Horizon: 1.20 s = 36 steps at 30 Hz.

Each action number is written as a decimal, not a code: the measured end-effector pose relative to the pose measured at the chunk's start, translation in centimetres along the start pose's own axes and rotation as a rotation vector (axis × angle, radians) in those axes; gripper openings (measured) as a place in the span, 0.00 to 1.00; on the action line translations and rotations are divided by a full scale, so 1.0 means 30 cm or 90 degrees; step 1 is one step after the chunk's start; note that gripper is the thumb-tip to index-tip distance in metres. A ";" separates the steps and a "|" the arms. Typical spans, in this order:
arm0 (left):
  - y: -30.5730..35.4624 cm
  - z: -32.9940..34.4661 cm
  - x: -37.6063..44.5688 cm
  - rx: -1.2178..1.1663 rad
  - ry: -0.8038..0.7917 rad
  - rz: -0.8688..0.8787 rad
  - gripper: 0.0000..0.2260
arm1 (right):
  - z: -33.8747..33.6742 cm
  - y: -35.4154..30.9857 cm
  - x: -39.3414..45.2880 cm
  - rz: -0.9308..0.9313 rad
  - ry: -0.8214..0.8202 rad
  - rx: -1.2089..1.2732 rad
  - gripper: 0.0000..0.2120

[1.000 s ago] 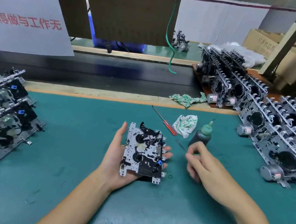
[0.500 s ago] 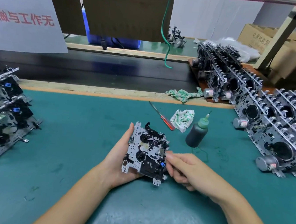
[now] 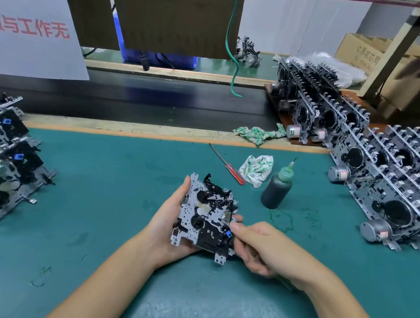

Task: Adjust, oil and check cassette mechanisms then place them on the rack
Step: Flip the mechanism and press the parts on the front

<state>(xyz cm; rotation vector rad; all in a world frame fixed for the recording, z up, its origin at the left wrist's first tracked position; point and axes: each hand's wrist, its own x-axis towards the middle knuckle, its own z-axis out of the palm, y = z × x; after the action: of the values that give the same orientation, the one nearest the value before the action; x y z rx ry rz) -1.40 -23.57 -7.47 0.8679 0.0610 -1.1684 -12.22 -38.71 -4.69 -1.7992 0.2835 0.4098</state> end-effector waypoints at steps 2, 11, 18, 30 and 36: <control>-0.001 0.000 -0.001 0.007 0.012 0.003 0.32 | 0.004 -0.001 0.001 0.007 0.006 0.003 0.29; -0.006 0.007 0.005 0.013 0.036 0.024 0.30 | -0.013 -0.016 0.011 0.043 -0.024 -0.055 0.29; -0.004 0.015 0.011 0.016 0.031 0.030 0.30 | -0.029 -0.021 0.019 0.073 -0.071 -0.096 0.30; -0.018 0.057 -0.011 0.021 0.063 0.048 0.31 | -0.048 -0.009 0.030 0.037 -0.098 -0.084 0.30; -0.014 0.067 -0.036 -0.161 0.007 0.021 0.39 | -0.081 -0.014 0.017 -0.047 0.020 0.164 0.26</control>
<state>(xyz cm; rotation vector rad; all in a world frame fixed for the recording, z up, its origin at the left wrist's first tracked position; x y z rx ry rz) -2.98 -24.03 -5.82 0.6489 0.1986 -1.0972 -11.28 -40.93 -3.96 -1.5596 0.2771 0.2791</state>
